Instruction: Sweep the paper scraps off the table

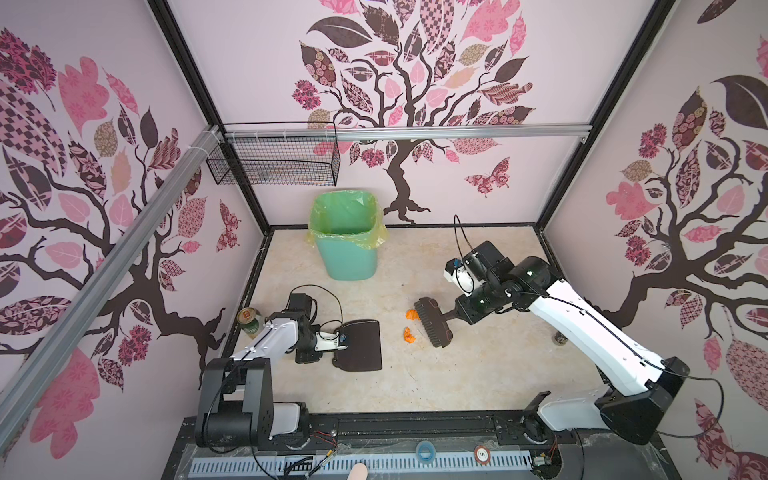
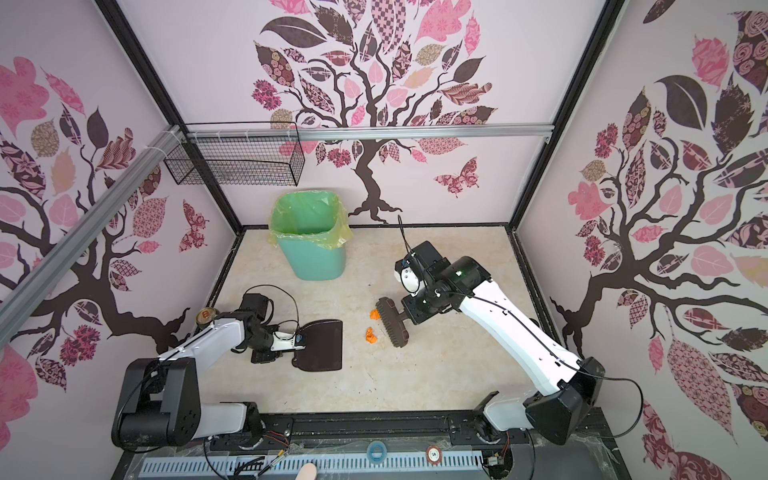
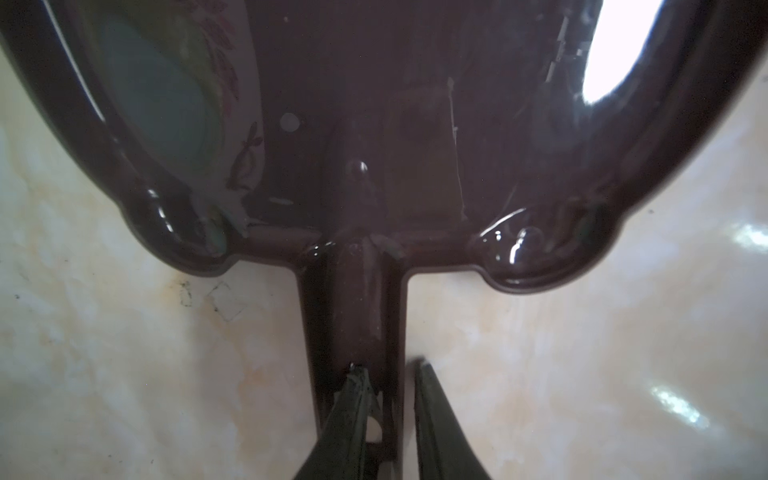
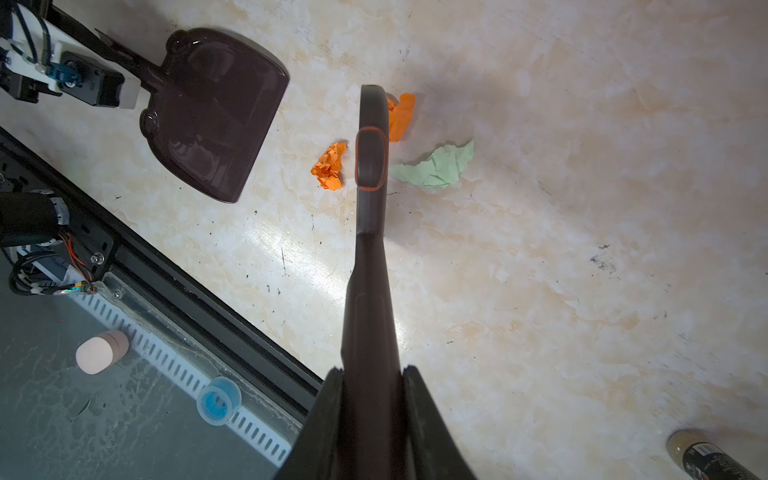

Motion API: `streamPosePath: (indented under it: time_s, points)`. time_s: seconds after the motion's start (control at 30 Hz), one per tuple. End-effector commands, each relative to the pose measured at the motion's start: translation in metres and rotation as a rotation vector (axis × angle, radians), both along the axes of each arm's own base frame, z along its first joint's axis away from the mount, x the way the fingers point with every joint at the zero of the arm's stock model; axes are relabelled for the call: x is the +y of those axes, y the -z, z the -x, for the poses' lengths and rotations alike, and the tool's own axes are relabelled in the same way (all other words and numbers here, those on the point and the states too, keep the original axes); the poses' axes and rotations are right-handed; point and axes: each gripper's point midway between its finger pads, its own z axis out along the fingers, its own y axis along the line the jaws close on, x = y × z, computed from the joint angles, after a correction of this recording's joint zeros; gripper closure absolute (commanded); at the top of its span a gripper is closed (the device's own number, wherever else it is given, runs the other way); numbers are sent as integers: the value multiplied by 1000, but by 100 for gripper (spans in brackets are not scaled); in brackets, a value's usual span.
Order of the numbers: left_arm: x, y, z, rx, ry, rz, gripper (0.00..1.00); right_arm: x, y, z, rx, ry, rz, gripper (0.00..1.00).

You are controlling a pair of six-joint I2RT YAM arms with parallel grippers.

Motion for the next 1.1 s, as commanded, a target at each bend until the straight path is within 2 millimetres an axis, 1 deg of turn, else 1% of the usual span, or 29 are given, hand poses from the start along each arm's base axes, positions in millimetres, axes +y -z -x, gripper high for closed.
streamPosePath:
  time_s: [0.0, 0.07, 0.13, 0.2, 0.27, 0.33, 0.4, 0.53, 0.63, 0.73, 0.8, 0.87, 0.97, 1.03, 1.07]
  points:
    - [3, 22, 14, 61, 15, -23, 80, 1, -6, -3, -12, -4, -14, 100]
    - [3, 23, 15, 61, 12, -20, 83, 3, -7, -4, -14, -5, -18, 100]
    - [2, 23, 16, 60, 9, -17, 89, 4, -7, -4, -11, -6, -21, 100]
    - [2, 23, 18, 57, 10, -13, 93, 5, -8, -4, -9, -8, -26, 100]
    - [1, 24, 21, 64, 11, -10, 95, 6, -8, -4, -7, -10, -31, 100]
    - [1, 24, 25, 73, 12, -11, 100, 6, -8, -4, -7, -11, -33, 100]
    - [2, 22, 28, 81, 9, -13, 100, 6, -7, -4, -6, -10, -29, 100]
    - [-2, 7, 31, 95, -10, 11, 100, 3, -5, -6, -10, 1, -11, 100]
    - [-8, -11, 32, 107, -40, 45, 100, -3, -7, -12, -25, 29, 16, 100]
    - [-15, -34, 33, 133, -69, 71, 100, -17, -17, -27, -58, 79, 66, 100]
    - [-20, -49, 33, 144, -73, 67, 100, -32, -23, -43, -98, 117, 139, 100]
    - [-24, -58, 33, 134, -71, 52, 100, -43, -27, -58, -122, 146, 228, 100]
    - [-27, -66, 29, 83, -59, 19, 100, -46, -36, -88, -181, 167, 321, 100]
    - [-27, -66, 28, 56, -49, -11, 100, -47, -29, -107, -186, 169, 395, 100]
    - [-24, -64, 24, 25, -44, -50, 100, -47, -20, -114, -178, 169, 436, 100]
